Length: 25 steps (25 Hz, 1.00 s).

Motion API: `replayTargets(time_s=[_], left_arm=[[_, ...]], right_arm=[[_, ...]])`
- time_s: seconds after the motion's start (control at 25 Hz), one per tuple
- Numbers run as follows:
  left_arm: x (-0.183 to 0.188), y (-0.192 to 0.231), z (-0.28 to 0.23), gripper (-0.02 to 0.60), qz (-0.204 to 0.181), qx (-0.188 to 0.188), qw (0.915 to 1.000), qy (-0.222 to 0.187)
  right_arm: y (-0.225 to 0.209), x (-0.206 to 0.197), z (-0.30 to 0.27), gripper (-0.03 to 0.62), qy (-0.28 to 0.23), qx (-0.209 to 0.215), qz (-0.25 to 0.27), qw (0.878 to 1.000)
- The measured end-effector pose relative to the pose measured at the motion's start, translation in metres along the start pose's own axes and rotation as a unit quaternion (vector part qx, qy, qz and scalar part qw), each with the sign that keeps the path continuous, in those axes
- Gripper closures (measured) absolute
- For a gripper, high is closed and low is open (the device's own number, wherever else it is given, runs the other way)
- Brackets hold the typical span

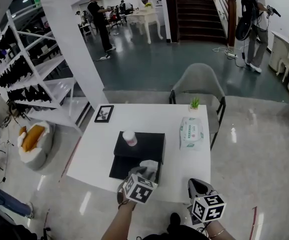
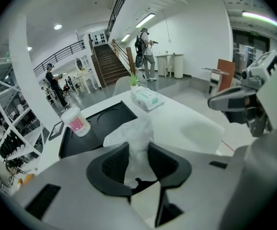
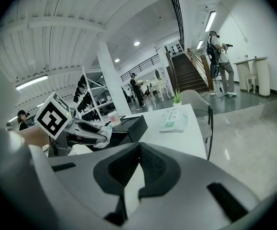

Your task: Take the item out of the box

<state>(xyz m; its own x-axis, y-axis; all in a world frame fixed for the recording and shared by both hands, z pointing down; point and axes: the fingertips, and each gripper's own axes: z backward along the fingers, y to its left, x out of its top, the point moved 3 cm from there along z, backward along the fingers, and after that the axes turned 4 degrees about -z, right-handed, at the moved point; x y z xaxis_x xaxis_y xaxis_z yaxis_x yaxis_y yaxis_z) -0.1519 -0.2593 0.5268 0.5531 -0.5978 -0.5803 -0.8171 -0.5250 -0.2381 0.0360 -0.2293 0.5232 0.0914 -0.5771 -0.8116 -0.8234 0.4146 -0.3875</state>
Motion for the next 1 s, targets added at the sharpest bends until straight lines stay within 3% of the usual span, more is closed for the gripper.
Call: replayTargets(time_s=[0.6, 1.0], left_arm=[[-0.008, -0.005, 0.028, 0.457, 0.086, 0.001, 0.9929, -0.083], [-0.017, -0.007, 0.043, 0.457, 0.183, 0.001, 0.9725, -0.144]], right_arm=[[0.011, 0.001, 0.001, 0.594, -0.001, 0.008, 0.010, 1.000], [0.013, 0.000, 0.003, 0.594, 0.003, 0.011, 0.012, 1.000]])
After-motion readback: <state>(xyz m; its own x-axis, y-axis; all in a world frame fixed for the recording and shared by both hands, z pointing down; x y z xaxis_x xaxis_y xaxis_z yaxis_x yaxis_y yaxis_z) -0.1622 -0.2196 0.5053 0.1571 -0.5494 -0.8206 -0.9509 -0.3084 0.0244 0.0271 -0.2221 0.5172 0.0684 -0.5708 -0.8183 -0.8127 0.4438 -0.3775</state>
